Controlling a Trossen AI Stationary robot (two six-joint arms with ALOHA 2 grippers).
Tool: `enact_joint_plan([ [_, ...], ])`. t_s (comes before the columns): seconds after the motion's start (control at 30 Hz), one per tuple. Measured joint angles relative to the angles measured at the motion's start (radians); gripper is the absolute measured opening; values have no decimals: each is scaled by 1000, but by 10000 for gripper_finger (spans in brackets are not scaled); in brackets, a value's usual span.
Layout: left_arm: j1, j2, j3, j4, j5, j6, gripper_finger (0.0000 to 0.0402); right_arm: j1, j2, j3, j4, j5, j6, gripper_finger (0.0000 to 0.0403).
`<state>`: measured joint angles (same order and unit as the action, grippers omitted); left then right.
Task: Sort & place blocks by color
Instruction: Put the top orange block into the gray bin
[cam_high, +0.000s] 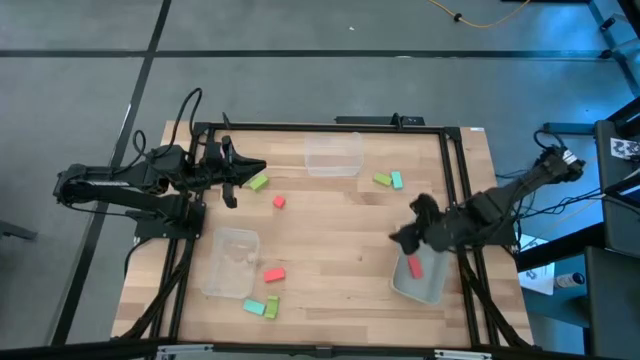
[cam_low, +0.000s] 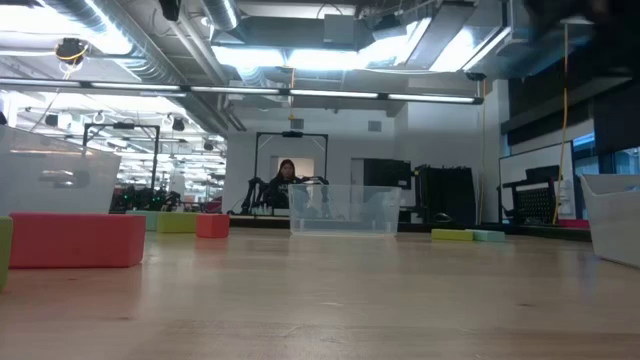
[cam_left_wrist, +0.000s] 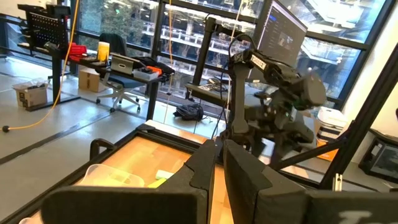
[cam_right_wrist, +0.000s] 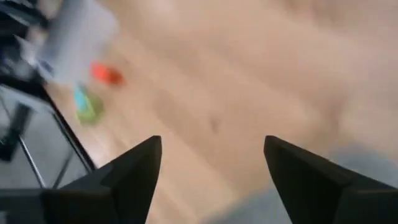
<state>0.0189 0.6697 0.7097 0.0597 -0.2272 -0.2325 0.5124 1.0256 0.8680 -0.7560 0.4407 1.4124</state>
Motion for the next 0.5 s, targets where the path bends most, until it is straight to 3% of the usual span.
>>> enact_joint_plan([
  [0.13, 0, 0, 0, 0, 0, 0, 27, -139, -3, 0, 147, 47, -301, 290],
  [0.37, 0, 0, 0, 0, 0, 41, 27, -383, -14, 0, 453, -147, -786, 291],
  [0.5, 0, 0, 0, 0, 0, 44, 27, -465, -56, 0, 594, -267, -959, 289],
])
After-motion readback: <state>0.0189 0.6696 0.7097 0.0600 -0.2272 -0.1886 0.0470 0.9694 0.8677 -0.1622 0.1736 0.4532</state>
